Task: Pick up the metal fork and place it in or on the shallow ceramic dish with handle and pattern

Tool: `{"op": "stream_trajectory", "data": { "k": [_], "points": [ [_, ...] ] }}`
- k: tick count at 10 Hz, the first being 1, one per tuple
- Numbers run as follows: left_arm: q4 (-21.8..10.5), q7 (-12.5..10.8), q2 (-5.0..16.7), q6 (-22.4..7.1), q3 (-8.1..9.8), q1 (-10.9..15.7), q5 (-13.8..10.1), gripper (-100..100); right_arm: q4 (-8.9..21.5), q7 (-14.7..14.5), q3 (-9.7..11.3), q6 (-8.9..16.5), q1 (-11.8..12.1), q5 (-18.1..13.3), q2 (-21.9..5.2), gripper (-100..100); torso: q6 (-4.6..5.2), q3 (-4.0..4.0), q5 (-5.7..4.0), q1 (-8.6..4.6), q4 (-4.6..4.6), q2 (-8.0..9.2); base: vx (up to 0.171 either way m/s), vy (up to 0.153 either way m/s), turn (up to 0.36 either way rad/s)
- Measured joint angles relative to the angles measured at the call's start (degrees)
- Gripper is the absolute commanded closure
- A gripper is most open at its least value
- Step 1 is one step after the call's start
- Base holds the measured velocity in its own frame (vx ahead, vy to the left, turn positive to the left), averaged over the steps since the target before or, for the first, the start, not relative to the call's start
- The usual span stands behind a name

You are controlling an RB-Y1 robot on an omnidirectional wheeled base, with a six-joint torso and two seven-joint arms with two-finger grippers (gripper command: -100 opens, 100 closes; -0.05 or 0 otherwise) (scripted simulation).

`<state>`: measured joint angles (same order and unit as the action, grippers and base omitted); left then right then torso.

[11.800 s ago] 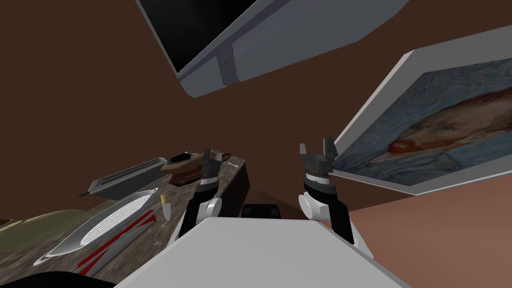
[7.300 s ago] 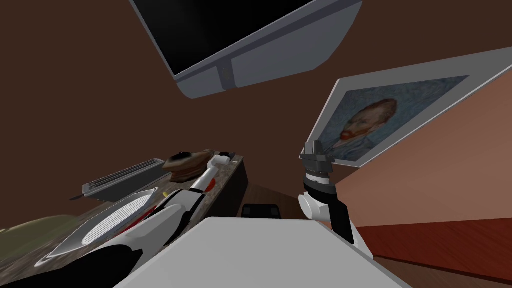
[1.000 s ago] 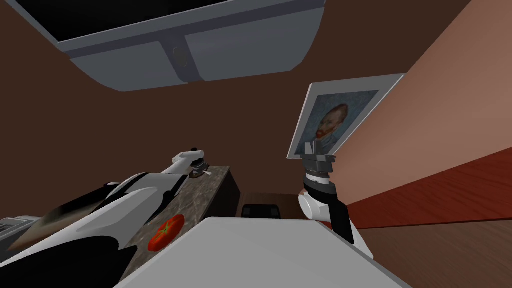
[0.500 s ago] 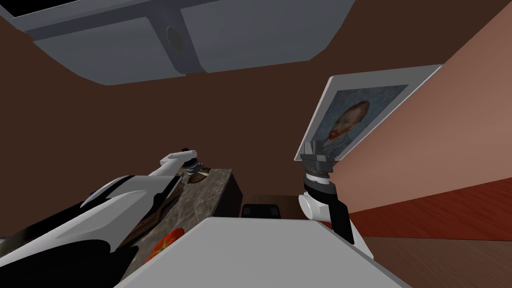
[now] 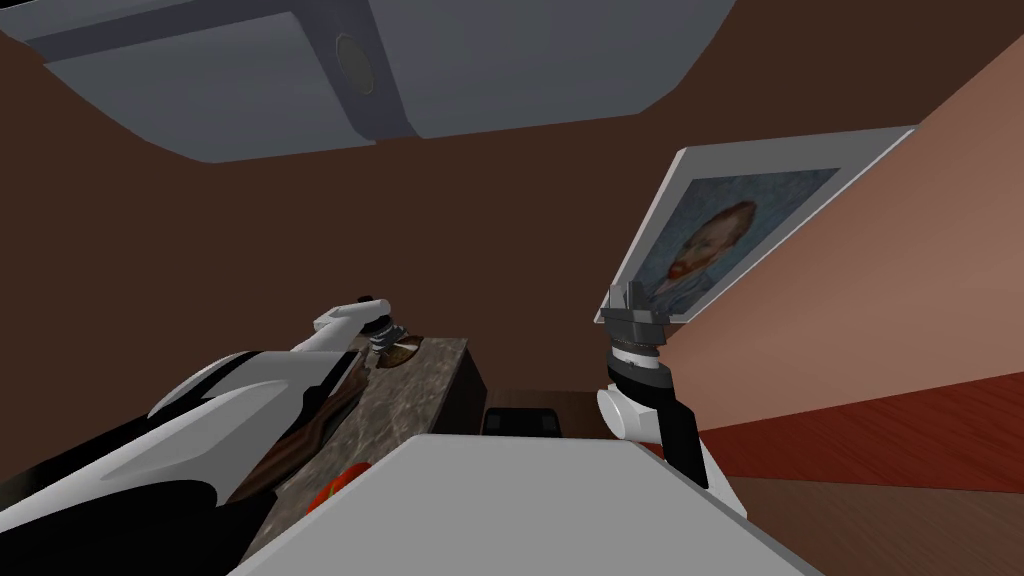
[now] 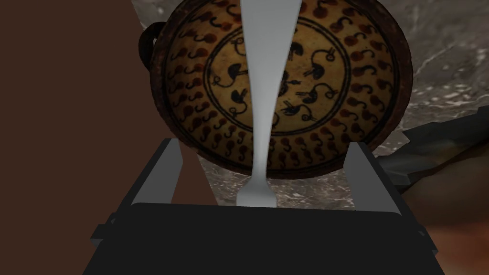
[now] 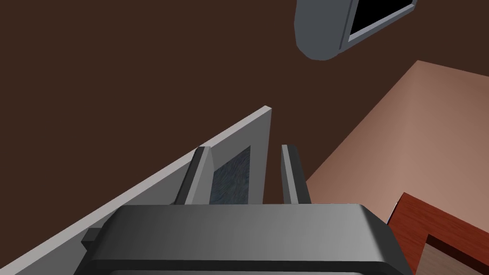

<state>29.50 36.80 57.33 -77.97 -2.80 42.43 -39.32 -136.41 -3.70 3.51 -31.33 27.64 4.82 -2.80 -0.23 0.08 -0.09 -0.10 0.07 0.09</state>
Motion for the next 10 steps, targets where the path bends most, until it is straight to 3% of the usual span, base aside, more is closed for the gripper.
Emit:
{"op": "stream_trajectory", "data": {
  "k": [1,2,3,5,7,9,10],
  "points": [
    [0.0,0.0,0.0,0.0,0.00,0.0,0.0,-100,0.0,0.0,0.0,0.0,0.0,0.0,0.0,0,0.00,0.00,0.00,-0.01,0.00,0.01,0.000,0.000,0.000],
    [0.0,0.0,0.0,0.0,0.00,0.0,0.0,0,0.0,0.0,0.0,0.0,0.0,0.0,0.0,0,0.00,0.00,0.00,-0.02,0.00,0.01,0.000,0.000,0.000],
    [0.0,0.0,0.0,0.0,0.00,0.0,0.0,-100,0.0,0.0,0.0,0.0,0.0,0.0,0.0,0,0.00,0.01,-0.01,-0.02,0.00,0.01,0.014,-0.014,0.002],
    [3.6,-0.3,2.1,-2.9,0.36,-1.1,-1.2,-100,0.0,0.0,0.0,0.0,0.0,0.0,0.0,0,-0.01,-0.03,-0.04,-0.11,0.00,-0.06,0.026,-0.026,0.008],
    [1.6,0.6,2.5,-3.3,-0.12,0.8,-1.1,-100,0.0,0.0,0.0,0.0,0.0,0.0,0.0,0,0.01,-0.02,-0.02,-0.09,-0.01,-0.03,0.010,-0.014,-0.001],
    [2.2,1.2,4.2,-5.3,-0.40,1.8,-1.8,-100,0.0,0.0,0.0,0.0,0.0,0.0,0.0,0,0.00,-0.03,-0.04,-0.14,-0.01,-0.07,0.020,-0.023,0.006],
    [2.2,1.3,4.3,-5.5,-0.41,1.9,-1.8,0,0.0,0.0,0.0,0.0,0.0,0.0,0.0,0,0.01,-0.03,-0.02,-0.09,-0.01,-0.04,0.000,0.000,0.000]
  ]
}}
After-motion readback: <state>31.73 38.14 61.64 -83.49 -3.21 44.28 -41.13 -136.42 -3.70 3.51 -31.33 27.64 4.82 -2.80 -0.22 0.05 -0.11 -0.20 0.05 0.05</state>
